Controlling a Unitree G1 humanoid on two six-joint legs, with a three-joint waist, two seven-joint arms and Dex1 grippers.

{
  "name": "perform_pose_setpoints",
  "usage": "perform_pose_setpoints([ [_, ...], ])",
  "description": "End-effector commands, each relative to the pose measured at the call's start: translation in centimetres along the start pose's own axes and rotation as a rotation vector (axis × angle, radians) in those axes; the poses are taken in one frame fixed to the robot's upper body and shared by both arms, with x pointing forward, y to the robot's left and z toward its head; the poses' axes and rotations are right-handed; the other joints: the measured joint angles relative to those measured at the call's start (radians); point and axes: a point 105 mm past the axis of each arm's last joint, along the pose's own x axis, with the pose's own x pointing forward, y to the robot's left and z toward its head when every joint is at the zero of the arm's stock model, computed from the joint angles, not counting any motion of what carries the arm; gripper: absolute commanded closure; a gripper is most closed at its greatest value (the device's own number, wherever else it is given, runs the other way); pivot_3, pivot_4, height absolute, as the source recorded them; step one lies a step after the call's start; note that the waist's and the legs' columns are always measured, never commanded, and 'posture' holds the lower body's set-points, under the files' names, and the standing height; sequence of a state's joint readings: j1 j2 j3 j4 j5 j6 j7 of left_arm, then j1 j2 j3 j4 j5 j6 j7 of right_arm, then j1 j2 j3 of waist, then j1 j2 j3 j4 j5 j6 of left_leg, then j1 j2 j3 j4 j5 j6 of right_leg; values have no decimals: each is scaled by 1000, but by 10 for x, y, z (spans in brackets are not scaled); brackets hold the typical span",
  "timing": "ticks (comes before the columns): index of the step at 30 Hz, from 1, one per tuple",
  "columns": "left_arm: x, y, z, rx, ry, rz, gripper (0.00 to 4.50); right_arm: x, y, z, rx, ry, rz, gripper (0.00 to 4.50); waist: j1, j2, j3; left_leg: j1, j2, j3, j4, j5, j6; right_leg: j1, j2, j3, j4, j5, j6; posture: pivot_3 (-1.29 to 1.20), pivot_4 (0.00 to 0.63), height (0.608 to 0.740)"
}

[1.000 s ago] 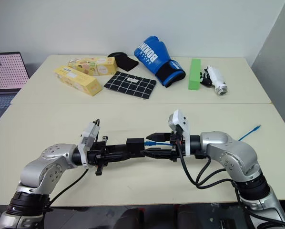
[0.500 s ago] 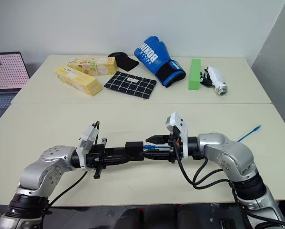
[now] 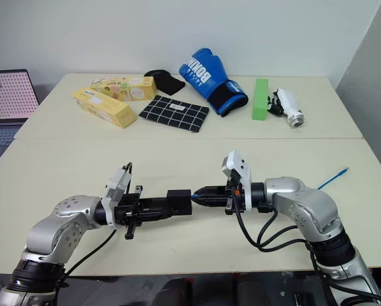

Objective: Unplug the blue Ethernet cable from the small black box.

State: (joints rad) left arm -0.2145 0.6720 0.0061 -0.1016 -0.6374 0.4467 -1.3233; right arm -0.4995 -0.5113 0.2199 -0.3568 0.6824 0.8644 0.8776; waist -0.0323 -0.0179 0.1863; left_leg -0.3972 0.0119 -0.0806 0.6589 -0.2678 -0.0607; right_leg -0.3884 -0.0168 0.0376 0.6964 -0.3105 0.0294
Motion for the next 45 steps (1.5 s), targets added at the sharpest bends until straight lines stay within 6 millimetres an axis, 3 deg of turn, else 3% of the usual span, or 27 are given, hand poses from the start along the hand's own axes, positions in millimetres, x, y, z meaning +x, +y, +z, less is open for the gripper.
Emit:
perform_pose_setpoints([
  [1, -1, -2, 6, 33, -13, -10, 3739, -1, 1, 8, -55, -2, 12, 4455, 0, 0, 0, 0, 0, 0, 0, 0, 0, 0, 0, 0, 0, 0, 0, 0, 150, 740],
  [11, -1, -3, 6, 34, -19, -23, 3739, -4, -1, 7, -68, 38, 37, 4455, 0, 0, 0, 0, 0, 0, 0, 0, 0, 0, 0, 0, 0, 0, 0, 0, 150, 740],
  [26, -25, 7, -3, 28, -8, 118, 3739, -39, -19, -4, -33, 100, -54, 4468, 0, 0, 0, 0, 0, 0, 0, 0, 0, 0, 0, 0, 0, 0, 0, 0, 150, 740],
  [29, -27, 9, -4, 19, -20, 157, 3739, -48, -53, 6, -71, 48, -229, 4470, 0, 0, 0, 0, 0, 0, 0, 0, 0, 0, 0, 0, 0, 0, 0, 0, 150, 740],
  [32, -29, 11, -5, 19, -26, 205, 3739, -63, -107, 10, -109, 20, -529, 4471, -2, 0, 0, 0, 0, 1, 0, 0, 0, 0, 0, 0, 0, 0, 0, 0, 150, 740],
  [33, -29, 11, -5, 19, -28, 214, 3739, -69, -126, 8, -124, 30, -652, 4471, -3, 0, 0, 1, 0, 1, 0, 0, 0, 0, 0, 1, 0, 0, 0, 0, 150, 740],
  [37, -24, 11, -5, 20, -35, 232, 3739, -87, -173, -9, -152, 96, -958, 4471, -2, 0, 0, 0, 0, 3, 0, 0, 0, -1, 0, 1, 0, 0, 0, 0, 150, 740],
  [40, -20, 11, -6, 17, -25, 241, 3739, -89, -185, -19, -136, 115, -1016, 4471, 0, 0, 0, -2, 0, 3, -1, 0, 0, -2, -1, 1, -1, 0, 0, 0, 150, 740],
  [43, -18, 12, -6, 26, -14, 273, 3739, -87, -186, -21, -128, 105, -1003, 3653, -2, 0, 0, -1, 0, 4, -1, 0, 0, -2, -2, 2, 0, 0, 0, 0, 150, 740],
  [45, -19, 16, -5, 40, -15, 312, 3739, -88, -181, -11, -153, 76, -975, 3239, -2, 0, 0, -1, 0, 4, -1, 0, 0, -1, -2, 2, 0, 0, 0, 0, 150, 740],
])
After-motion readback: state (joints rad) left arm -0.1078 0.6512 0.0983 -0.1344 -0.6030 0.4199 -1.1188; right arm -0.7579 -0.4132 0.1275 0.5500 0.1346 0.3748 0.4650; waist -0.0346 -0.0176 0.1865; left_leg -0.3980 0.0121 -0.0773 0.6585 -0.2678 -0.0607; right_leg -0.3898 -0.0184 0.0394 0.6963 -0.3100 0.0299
